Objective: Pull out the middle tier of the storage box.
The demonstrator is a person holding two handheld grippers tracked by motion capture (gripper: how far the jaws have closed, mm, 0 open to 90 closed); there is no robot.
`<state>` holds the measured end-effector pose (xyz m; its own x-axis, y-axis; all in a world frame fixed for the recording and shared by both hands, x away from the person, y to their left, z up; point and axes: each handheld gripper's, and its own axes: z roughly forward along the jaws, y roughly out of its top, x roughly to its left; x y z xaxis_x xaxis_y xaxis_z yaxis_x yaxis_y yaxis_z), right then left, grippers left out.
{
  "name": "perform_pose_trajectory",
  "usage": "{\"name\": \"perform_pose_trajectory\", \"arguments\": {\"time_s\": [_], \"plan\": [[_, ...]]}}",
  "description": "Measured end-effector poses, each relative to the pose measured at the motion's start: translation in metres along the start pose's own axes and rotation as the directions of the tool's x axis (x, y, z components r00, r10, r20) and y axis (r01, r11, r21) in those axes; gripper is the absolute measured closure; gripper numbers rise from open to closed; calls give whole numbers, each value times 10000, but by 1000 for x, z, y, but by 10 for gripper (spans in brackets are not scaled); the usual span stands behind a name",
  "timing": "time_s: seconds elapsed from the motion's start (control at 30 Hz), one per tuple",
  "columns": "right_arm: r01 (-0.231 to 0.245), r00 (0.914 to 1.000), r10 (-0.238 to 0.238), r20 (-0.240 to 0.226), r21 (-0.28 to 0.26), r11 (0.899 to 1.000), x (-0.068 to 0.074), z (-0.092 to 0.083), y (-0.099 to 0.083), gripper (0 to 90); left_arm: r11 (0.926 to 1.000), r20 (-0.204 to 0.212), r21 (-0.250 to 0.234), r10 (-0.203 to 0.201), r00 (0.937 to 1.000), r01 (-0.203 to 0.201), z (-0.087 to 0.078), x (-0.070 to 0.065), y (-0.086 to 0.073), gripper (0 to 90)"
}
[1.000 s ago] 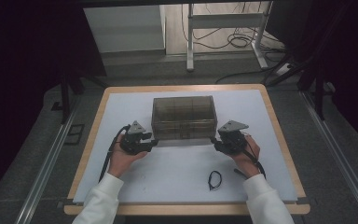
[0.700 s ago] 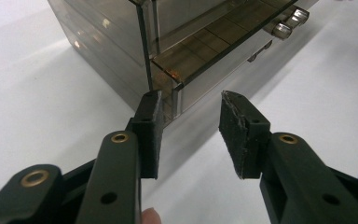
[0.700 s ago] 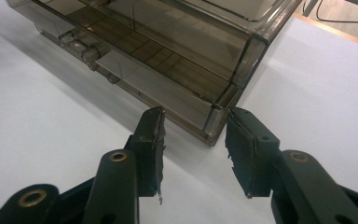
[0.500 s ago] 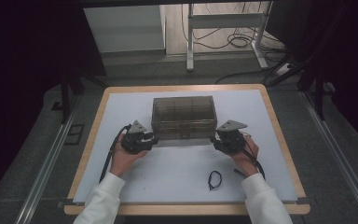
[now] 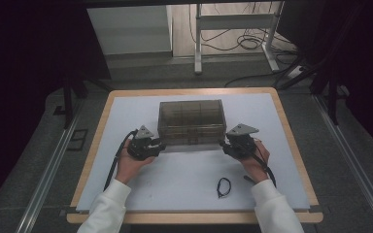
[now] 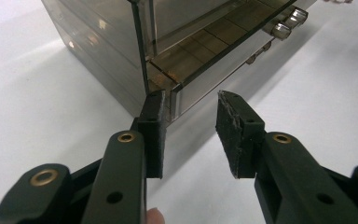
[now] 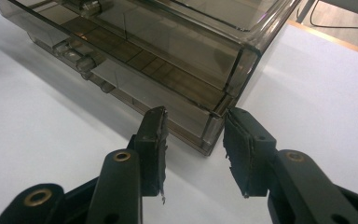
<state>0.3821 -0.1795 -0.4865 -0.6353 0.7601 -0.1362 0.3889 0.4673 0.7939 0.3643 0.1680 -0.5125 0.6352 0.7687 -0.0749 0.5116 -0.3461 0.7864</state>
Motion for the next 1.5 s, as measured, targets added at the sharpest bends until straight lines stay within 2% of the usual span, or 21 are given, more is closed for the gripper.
{"name": "perform_pose_trajectory", "arguments": {"time_s": [0.23, 0.7, 0.9, 1.17, 1.33, 1.5], "plan": [[-75, 10000, 75, 19, 108, 9999, -2, 5, -1, 597, 10000, -1, -63, -48, 10000, 48, 0, 0, 0, 660], [-62, 10000, 62, -21, 108, 9999, -3, 9, -1, 669, 9997, -38, -143, -207, 9998, 206, -1, 2, 0, 726], [13, 10000, -13, -48, 122, 9999, -3, 9, -2, 672, 9992, 27, -310, -250, 9997, 251, -1, 3, 0, 714], [34, 10000, -33, -45, 138, 9999, -3, 9, -2, 672, 9994, -26, -272, -236, 9997, 235, 1, 3, 0, 694], [-22, 10000, 22, -25, 154, 9999, -3, 8, -2, 690, 9995, -94, -218, -247, 9997, 245, 2, 3, -1, 725], [-42, 10000, 42, -14, 182, 9998, -2, 7, -2, 705, 9987, 8, -305, -404, 9992, 404, 0, 4, -3, 759]]}}
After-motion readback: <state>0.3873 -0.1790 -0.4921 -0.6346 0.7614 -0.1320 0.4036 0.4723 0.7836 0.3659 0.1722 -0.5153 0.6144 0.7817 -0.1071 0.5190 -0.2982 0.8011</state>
